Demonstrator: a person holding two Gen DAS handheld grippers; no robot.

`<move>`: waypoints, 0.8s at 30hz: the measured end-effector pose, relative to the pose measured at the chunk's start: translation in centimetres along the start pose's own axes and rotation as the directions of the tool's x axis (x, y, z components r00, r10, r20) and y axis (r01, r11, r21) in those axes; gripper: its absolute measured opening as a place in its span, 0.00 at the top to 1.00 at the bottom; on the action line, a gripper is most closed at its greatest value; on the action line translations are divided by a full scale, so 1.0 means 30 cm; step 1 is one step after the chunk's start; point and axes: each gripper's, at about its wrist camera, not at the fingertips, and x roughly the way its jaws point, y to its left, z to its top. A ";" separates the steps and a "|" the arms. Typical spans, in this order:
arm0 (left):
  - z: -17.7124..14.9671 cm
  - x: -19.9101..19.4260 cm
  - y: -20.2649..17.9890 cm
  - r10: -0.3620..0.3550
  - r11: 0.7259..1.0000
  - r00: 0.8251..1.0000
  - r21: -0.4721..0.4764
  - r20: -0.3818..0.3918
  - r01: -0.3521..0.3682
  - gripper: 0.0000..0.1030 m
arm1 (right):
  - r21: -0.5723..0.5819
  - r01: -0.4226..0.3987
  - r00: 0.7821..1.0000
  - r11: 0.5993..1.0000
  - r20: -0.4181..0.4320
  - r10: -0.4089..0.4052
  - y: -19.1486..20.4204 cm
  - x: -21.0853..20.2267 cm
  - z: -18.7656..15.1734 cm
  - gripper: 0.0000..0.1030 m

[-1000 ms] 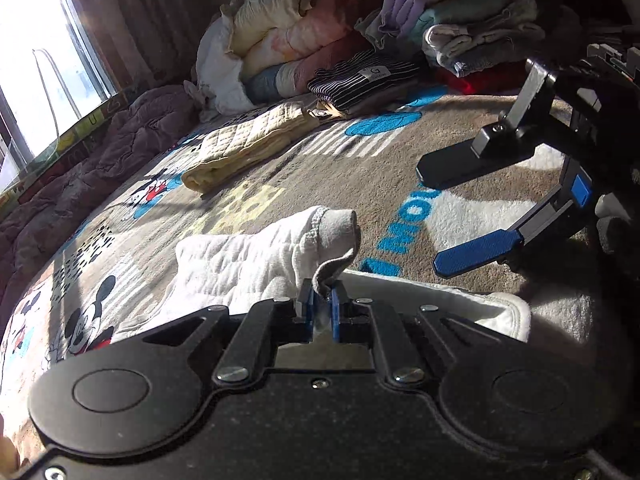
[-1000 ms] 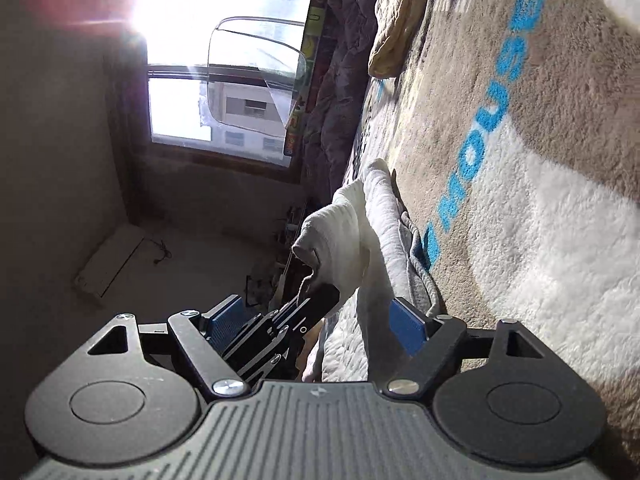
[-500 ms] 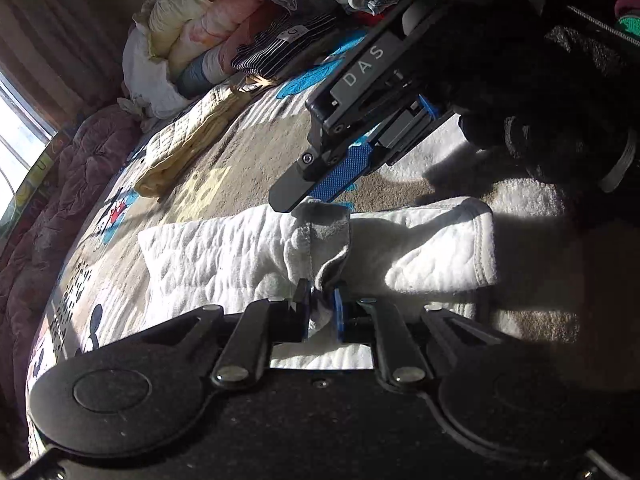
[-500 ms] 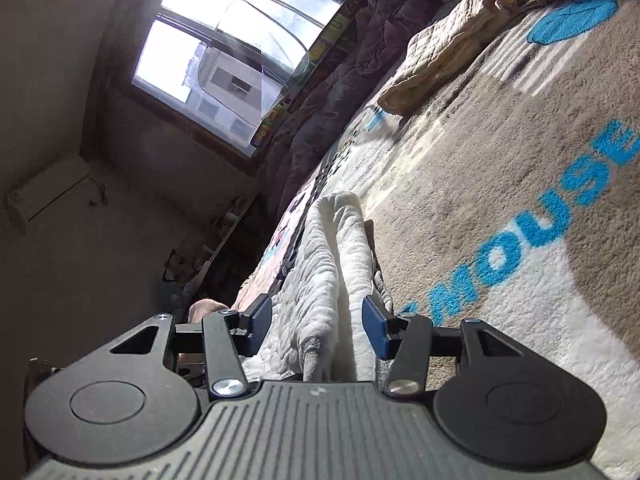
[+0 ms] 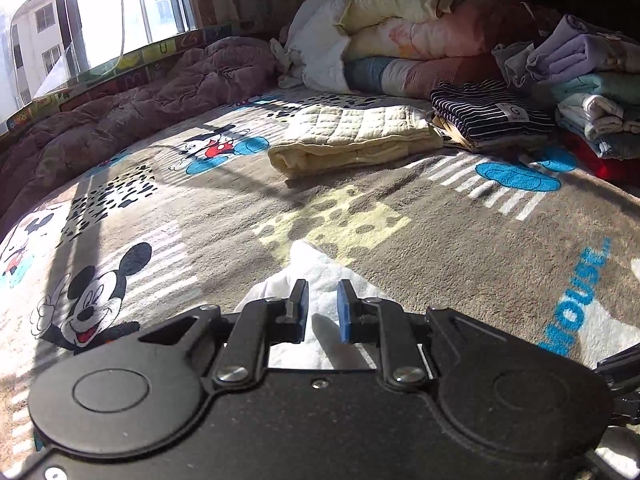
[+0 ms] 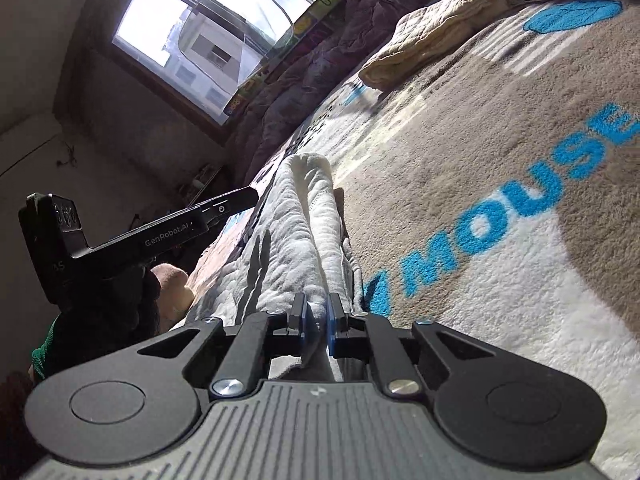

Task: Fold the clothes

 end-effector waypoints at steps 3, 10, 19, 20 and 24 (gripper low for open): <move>-0.009 0.107 -0.015 0.032 0.999 0.993 0.045 -0.111 -0.027 0.85 | -0.039 0.026 1.000 0.999 -0.012 -0.026 0.013 0.006 -0.012 0.89; -0.037 0.185 -0.037 0.106 0.993 0.981 0.065 -0.163 -0.096 0.86 | -0.168 0.070 0.997 0.983 -0.010 -0.072 0.062 0.018 -0.039 0.90; -0.037 -0.027 0.016 0.178 0.973 0.977 -0.129 -0.117 -0.192 0.47 | -0.289 0.127 0.992 0.949 0.061 -0.114 0.134 -0.051 -0.089 0.84; -0.051 -0.073 0.027 0.182 0.967 0.978 -0.162 -0.102 -0.197 0.47 | -0.296 0.131 0.991 0.946 0.074 -0.114 0.145 -0.068 -0.094 0.82; -0.157 -0.265 0.102 0.184 0.901 0.982 -0.392 -0.044 -0.186 0.39 | -0.315 0.144 0.987 0.938 0.120 -0.111 0.178 -0.133 -0.105 0.71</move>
